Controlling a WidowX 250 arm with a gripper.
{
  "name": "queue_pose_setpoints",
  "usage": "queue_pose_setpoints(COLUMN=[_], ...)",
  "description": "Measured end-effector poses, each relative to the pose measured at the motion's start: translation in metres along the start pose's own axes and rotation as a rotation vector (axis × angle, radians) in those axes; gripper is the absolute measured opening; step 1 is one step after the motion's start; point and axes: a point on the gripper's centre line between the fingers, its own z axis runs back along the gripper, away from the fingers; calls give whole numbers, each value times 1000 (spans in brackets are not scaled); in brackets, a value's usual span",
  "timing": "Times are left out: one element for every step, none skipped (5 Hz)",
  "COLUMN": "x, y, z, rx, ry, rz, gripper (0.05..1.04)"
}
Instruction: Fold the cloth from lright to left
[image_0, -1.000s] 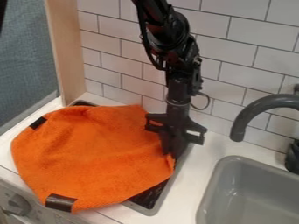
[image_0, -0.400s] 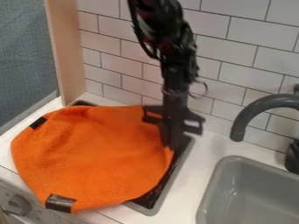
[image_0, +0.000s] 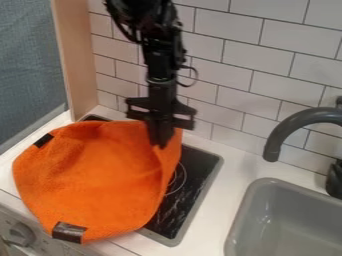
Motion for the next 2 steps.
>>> queue_pose_setpoints(x=[-3,-7], y=[26,51], z=[-2,-4], rx=[26,64], ry=[11,12], rz=[21,52], gripper=[52,51])
